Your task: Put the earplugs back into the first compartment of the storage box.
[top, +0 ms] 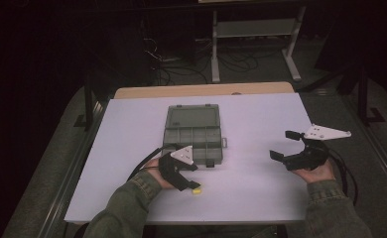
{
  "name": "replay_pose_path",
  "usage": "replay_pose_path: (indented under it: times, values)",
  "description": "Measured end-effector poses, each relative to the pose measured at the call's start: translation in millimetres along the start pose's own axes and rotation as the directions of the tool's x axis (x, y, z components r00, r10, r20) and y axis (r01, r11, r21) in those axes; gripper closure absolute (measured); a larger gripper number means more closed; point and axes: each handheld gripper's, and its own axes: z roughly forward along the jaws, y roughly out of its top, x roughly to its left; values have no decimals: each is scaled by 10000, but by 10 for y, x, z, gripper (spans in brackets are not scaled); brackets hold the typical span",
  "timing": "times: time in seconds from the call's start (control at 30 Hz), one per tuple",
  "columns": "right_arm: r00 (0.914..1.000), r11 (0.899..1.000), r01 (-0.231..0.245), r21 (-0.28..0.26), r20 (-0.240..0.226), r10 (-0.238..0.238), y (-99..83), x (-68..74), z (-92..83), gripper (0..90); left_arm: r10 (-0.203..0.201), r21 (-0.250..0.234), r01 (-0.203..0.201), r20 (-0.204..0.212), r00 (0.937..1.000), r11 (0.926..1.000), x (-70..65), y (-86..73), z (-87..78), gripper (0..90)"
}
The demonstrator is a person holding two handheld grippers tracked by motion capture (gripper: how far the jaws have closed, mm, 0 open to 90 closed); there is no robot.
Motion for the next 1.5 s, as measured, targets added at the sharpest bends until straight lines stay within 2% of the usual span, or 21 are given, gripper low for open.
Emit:
replay_pose_path:
  times: [0.3, 0.73, 0.93, 1.17, 1.5]
  values:
    - [10000, 10000, 35, 8, -72, -35, -3, 5, 6, 0, 175, 258, -183, 300, 9994, 9995, 17, -7, 83, 549]
    - [9999, 10000, 67, 14, -74, -67, -3, 8, 8, 0, 284, 648, -325, 634, 9976, 9974, 32, -23, 155, 699]
    - [10000, 10000, 69, 32, -65, -69, -5, 11, 11, 0, 55, 758, -130, 984, 9951, 9970, 48, -39, 179, 780]
    - [10000, 10000, 75, 42, -54, -75, -5, 10, 11, 0, -114, 775, 28, 1113, 9937, 9970, 64, -43, 174, 801]
    - [10000, 10000, 66, 35, -33, -66, -5, 8, 7, 0, -19, 603, -47, 1080, 9942, 9982, 58, 10, 57, 800]
